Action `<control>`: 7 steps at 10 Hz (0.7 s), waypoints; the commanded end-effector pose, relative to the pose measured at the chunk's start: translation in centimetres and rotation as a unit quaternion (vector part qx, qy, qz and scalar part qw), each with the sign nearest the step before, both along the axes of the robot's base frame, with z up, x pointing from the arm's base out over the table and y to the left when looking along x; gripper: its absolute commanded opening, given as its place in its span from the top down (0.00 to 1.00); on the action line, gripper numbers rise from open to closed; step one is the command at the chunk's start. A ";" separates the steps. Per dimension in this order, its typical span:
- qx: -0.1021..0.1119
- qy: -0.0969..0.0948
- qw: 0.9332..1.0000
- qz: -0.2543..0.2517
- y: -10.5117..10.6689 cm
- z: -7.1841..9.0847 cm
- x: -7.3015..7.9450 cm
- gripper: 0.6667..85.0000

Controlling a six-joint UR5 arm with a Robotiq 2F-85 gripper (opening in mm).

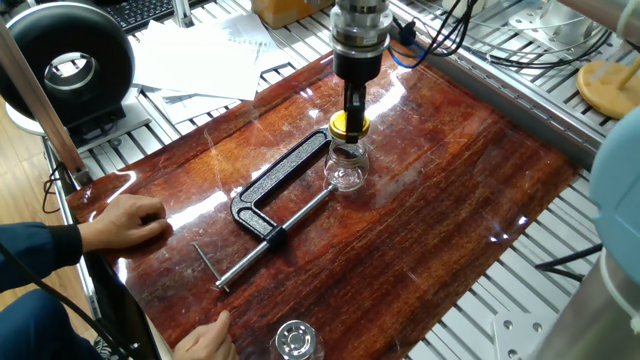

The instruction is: Screw the lid onto the jar

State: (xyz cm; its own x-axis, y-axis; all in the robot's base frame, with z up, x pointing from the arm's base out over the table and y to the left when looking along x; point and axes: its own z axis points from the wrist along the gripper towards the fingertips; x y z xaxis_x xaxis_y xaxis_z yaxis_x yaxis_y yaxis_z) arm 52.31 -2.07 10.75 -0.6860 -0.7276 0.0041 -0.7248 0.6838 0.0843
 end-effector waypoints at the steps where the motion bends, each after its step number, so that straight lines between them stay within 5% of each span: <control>1: -0.018 -0.020 1.000 0.015 -0.9 0.0 1.0 1.00; 6: -0.006 -0.024 1.000 -0.012 -0.2 0.0 1.2 1.00; 7: 0.002 -0.022 1.000 -0.020 1.1 0.1 0.3 1.00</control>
State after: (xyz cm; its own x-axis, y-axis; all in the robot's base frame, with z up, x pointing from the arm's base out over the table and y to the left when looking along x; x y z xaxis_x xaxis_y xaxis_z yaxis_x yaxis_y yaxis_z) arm 53.08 -2.29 10.65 -0.6870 -0.7267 -0.0069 -0.7263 0.6862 0.0400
